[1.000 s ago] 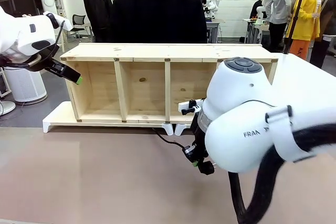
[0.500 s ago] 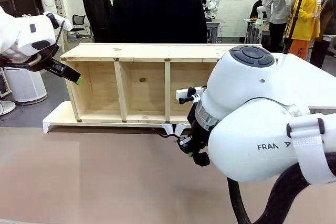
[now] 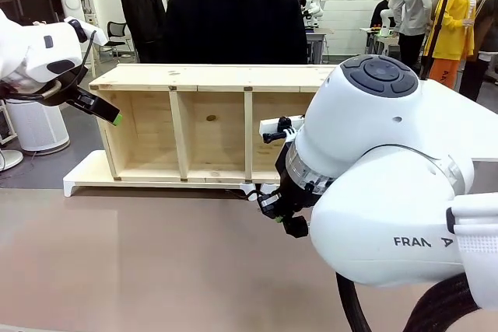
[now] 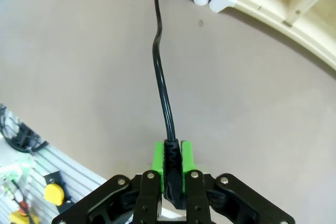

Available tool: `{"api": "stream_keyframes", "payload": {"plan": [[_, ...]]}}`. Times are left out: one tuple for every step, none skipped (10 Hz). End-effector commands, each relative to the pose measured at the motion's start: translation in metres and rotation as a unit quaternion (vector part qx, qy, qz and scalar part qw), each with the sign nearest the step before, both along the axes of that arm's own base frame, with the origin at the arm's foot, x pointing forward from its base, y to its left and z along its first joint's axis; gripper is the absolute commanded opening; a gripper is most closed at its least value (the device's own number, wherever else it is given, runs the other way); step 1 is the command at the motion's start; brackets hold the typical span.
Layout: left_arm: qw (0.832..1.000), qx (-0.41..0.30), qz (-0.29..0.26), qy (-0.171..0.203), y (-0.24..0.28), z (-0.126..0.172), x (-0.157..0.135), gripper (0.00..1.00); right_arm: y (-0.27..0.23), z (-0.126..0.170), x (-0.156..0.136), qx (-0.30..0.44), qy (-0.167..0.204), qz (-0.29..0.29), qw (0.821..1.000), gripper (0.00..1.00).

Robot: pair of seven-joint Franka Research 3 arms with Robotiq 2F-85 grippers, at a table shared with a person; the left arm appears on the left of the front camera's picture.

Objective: Perform cable management.
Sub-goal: Pull the grasped Power Cable to the location of the Power Strip.

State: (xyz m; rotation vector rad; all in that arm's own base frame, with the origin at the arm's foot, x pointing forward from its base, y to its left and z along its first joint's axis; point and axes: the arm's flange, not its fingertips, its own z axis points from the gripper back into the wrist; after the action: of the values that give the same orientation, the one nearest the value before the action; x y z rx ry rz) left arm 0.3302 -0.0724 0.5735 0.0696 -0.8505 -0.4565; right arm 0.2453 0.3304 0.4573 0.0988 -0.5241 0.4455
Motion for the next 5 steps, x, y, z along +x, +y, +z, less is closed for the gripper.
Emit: {"api": "stream_keyframes", "payload": {"plan": [[1.000, 0.003, -0.001, -0.002, 0.000, 0.000, 0.001, 1.00, -0.002, -0.001, 0.004, 0.003, 0.005, -0.003, 1.000, 0.16], [1.000, 0.003, -0.001, -0.002, 0.000, 0.000, 0.001, 1.00, -0.002, -0.001, 0.004, 0.003, 0.005, -0.003, 1.000, 0.16], [1.000, 0.003, -0.001, -0.002, 0.000, 0.000, 0.001, 1.00, -0.002, -0.001, 0.004, 0.003, 0.005, -0.003, 1.000, 0.16], [1.000, 0.003, -0.001, -0.002, 0.000, 0.000, 0.001, 1.00, -0.001, -0.001, 0.002, 0.001, 0.002, -0.002, 1.000, 0.16], [1.000, 0.003, -0.001, -0.002, 0.000, 0.000, 0.001, 1.00, -0.009, -0.003, -0.008, -0.010, 0.020, 0.003, 1.000, 0.16]]}}
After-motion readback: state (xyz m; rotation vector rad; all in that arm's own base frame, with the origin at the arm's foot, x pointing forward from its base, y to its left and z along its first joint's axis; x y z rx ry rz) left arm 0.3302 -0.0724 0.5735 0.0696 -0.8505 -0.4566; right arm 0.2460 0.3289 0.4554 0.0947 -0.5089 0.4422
